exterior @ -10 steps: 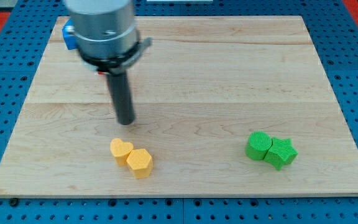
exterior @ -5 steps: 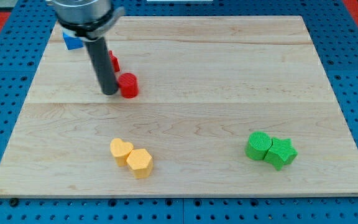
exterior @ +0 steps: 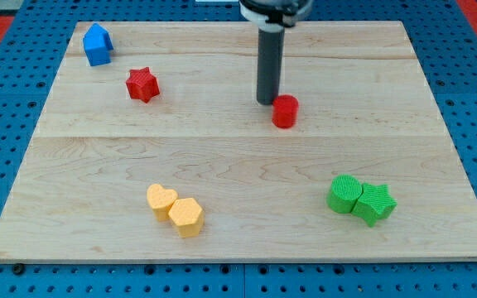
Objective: Move red circle to the center right of the board
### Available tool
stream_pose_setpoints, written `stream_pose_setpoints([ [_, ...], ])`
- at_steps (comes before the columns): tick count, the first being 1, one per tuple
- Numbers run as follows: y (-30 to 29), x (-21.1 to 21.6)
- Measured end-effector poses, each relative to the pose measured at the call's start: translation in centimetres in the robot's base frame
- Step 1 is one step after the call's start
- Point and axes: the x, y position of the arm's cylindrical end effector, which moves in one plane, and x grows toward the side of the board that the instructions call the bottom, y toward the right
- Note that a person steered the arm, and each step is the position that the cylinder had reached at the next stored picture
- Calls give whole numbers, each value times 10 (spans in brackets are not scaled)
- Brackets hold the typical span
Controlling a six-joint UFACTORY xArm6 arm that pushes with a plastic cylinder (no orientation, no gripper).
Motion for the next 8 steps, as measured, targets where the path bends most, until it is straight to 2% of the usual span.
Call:
stream_pose_setpoints([
  [1, 15, 18],
  [2, -9, 34],
  [4, 61, 38],
  [5, 54, 63],
  [6, 75, 66],
  [8, 131, 22],
])
